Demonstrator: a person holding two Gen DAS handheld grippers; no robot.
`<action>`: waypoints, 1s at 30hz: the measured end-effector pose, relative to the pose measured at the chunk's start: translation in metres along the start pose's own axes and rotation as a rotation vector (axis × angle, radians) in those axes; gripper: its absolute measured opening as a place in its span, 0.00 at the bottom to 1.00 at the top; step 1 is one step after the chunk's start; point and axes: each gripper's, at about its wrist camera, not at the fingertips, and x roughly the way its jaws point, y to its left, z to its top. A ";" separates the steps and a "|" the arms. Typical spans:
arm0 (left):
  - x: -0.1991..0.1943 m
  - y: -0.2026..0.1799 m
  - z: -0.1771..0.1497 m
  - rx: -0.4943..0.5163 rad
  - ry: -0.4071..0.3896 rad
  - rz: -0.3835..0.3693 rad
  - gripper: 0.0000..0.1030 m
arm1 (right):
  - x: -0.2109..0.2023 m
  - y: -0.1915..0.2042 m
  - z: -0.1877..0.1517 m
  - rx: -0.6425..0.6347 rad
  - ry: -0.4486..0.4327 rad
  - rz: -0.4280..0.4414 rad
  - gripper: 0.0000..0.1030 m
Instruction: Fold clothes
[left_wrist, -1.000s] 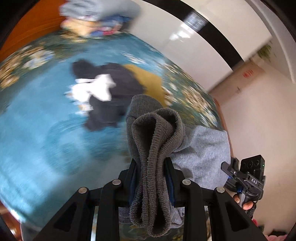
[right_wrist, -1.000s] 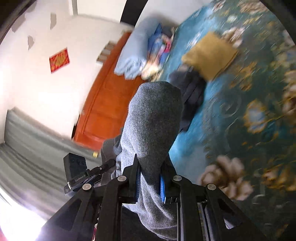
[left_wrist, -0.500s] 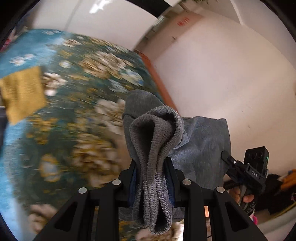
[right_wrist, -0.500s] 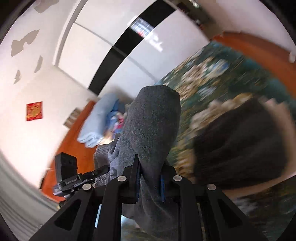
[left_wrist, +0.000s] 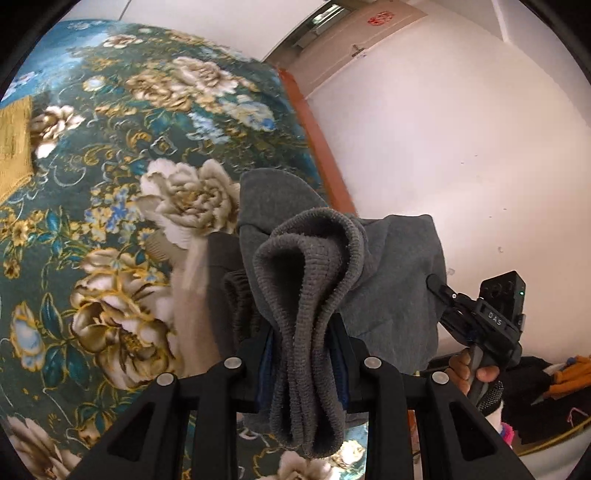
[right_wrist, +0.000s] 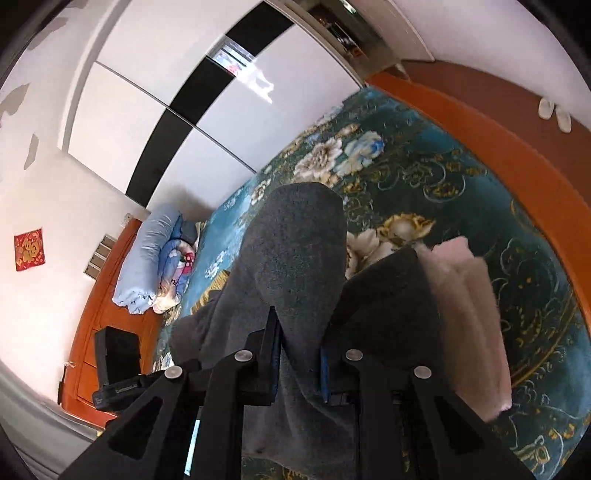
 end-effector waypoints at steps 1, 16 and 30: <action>0.004 0.006 0.001 -0.011 0.003 0.007 0.29 | 0.010 -0.008 -0.001 0.016 0.016 0.000 0.17; 0.031 0.035 0.002 -0.070 0.044 0.010 0.39 | 0.059 -0.072 -0.007 0.143 0.074 -0.029 0.18; -0.019 0.006 0.006 0.113 -0.077 0.123 0.53 | 0.017 -0.040 0.003 0.062 -0.019 -0.129 0.29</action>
